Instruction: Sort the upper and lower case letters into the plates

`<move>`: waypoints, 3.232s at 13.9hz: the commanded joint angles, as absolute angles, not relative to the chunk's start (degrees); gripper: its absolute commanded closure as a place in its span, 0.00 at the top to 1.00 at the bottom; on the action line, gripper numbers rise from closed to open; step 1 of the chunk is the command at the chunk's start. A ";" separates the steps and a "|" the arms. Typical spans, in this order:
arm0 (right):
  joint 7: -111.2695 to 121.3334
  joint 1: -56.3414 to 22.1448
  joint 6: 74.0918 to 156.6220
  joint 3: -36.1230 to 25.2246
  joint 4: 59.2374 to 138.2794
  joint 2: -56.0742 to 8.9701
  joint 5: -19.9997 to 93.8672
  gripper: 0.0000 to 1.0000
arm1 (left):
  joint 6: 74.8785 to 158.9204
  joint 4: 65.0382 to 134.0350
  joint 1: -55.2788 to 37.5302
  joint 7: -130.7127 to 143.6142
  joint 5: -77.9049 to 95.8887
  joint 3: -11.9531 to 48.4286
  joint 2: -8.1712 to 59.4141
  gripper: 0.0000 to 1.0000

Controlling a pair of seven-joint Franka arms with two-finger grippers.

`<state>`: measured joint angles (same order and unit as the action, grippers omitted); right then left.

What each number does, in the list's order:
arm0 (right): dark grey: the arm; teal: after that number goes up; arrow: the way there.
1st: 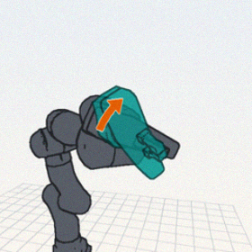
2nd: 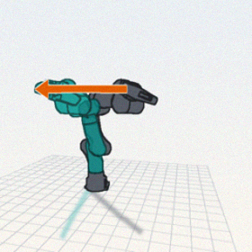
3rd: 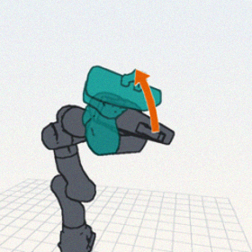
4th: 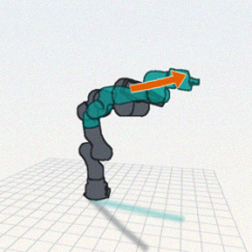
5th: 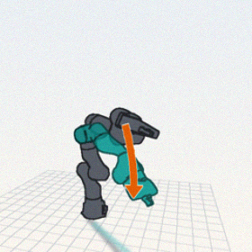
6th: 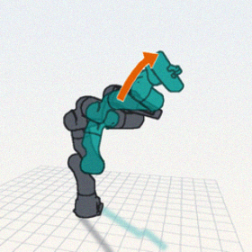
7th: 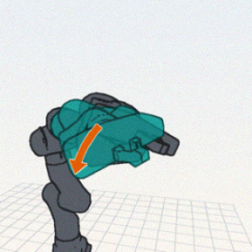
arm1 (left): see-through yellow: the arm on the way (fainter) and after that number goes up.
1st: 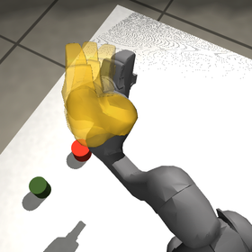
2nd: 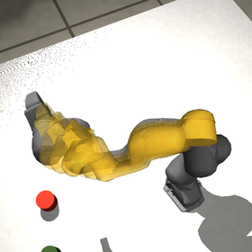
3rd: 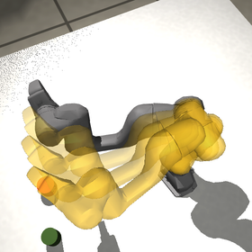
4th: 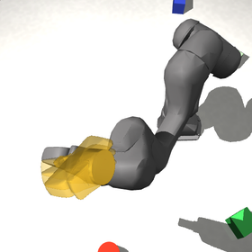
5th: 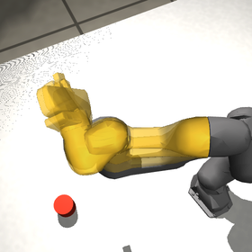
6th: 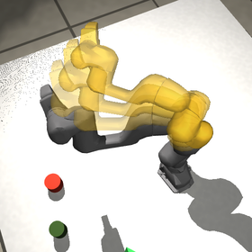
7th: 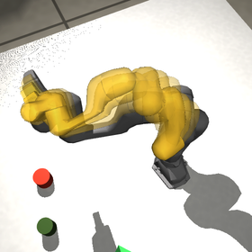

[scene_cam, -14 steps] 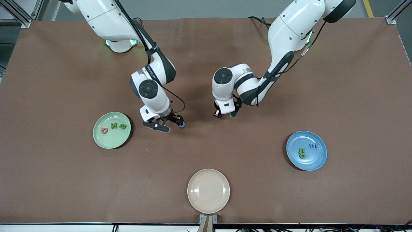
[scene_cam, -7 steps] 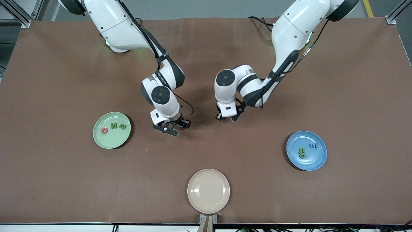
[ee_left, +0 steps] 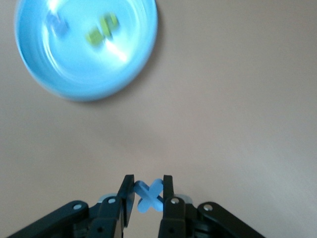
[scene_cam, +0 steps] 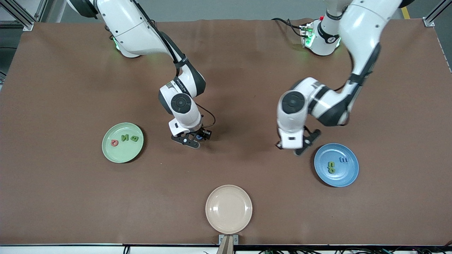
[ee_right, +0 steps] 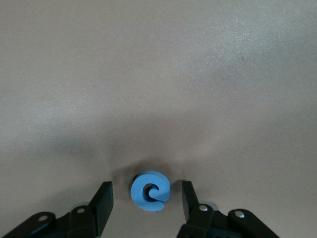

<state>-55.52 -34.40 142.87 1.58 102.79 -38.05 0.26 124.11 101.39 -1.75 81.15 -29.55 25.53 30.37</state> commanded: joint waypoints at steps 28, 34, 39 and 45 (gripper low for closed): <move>-3.27 -3.44 146.57 0.26 120.05 -24.96 -2.81 0.00 | 89.93 80.42 24.34 26.39 -18.72 46.93 15.65 1.00; -2.20 -2.81 149.94 0.53 121.29 -26.45 -2.11 0.00 | 87.63 80.33 18.94 10.82 -9.87 35.04 6.87 1.00; -2.11 -3.08 149.85 0.53 119.54 -27.95 -2.02 0.17 | 83.85 84.27 7.83 2.55 -1.95 16.72 1.16 1.00; -1.85 -3.16 145.65 0.44 117.43 -27.07 -2.11 1.00 | 83.76 91.75 2.72 -2.37 0.18 6.77 -5.53 1.00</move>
<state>-1.91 -3.29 148.43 0.17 118.57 -27.70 -1.64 83.57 87.48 3.39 -0.98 -0.68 8.22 -1.46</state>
